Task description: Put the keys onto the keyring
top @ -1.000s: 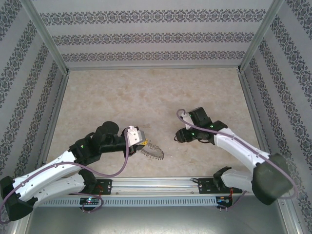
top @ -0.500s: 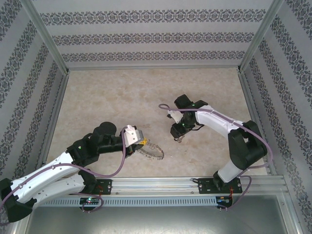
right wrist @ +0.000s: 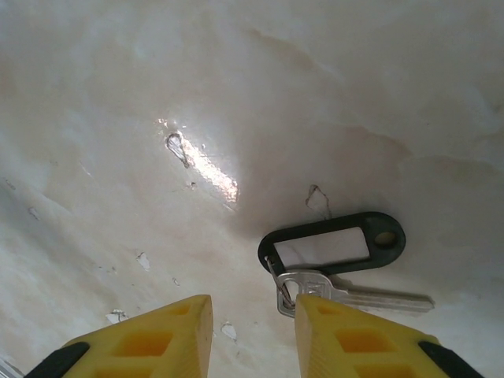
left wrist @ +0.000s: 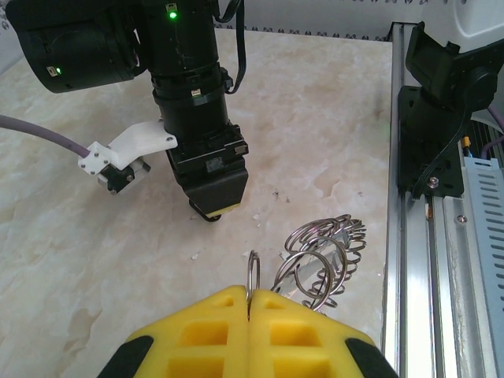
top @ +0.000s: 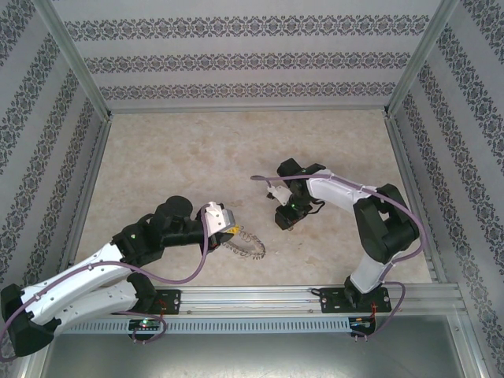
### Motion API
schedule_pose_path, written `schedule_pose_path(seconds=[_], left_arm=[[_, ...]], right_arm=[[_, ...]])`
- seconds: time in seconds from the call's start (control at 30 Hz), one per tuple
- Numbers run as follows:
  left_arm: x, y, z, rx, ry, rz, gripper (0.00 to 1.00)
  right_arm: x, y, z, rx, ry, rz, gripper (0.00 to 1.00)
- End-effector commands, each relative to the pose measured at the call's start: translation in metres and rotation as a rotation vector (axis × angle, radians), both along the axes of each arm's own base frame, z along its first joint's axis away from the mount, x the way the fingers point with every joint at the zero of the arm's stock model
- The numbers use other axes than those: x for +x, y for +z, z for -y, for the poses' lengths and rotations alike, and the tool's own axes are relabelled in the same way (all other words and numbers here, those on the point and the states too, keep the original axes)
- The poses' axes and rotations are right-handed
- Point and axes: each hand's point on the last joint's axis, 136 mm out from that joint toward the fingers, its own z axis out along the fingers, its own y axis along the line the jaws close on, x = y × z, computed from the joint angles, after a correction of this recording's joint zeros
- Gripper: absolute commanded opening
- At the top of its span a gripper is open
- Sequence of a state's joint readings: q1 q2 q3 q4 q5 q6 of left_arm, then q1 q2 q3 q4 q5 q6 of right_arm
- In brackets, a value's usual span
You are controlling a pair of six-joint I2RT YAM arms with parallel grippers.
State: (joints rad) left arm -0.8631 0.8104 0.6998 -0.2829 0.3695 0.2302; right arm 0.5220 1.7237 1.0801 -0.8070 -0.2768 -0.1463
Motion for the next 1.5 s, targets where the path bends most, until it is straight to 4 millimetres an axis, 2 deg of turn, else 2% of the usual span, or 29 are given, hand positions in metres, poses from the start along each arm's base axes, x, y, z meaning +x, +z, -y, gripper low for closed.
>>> schedule_pose_path(seconds=[0.0,0.23,0.37,0.57,0.8,0.97,1.07,1.13,1.27,1.4,1.47], left_arm=[[-0.001,0.019,0.006,-0.061,-0.022,0.034,0.0],[-0.002,0.019,0.006,-0.06,-0.027,0.031,0.0],[-0.002,0.019,0.006,-0.059,-0.026,0.032,0.0],[-0.002,0.017,0.007,-0.058,-0.028,0.026,0.0],[-0.001,0.018,0.008,-0.061,-0.029,0.026,0.0],[-0.002,0.018,0.008,-0.061,-0.029,0.025,0.0],[-0.001,0.017,0.008,-0.056,-0.029,0.022,0.0],[-0.002,0.017,0.008,-0.056,-0.032,0.019,0.0],[-0.002,0.018,0.009,-0.058,-0.033,0.021,0.0],[-0.002,0.019,0.008,-0.055,-0.034,0.027,0.0],[-0.001,0.021,0.007,-0.055,-0.032,0.035,0.0]], right_arm=[[-0.002,-0.008,-0.002,-0.023,0.045,-0.01,0.32],[0.001,-0.013,-0.005,-0.042,0.063,-0.016,0.29],[0.0,-0.015,-0.005,-0.047,0.068,-0.017,0.22],[0.001,-0.015,0.002,-0.082,0.069,-0.002,0.2],[0.002,-0.012,0.001,-0.075,0.071,0.003,0.01],[0.004,0.0,-0.002,-0.05,0.078,0.035,0.0],[0.006,0.021,-0.011,0.017,0.105,0.112,0.0],[0.006,0.042,-0.022,0.088,0.138,0.199,0.0],[0.001,0.1,-0.055,0.31,0.218,0.426,0.0],[-0.032,0.156,-0.086,0.575,0.367,0.596,0.0],[-0.051,0.181,-0.093,0.697,0.432,0.668,0.0]])
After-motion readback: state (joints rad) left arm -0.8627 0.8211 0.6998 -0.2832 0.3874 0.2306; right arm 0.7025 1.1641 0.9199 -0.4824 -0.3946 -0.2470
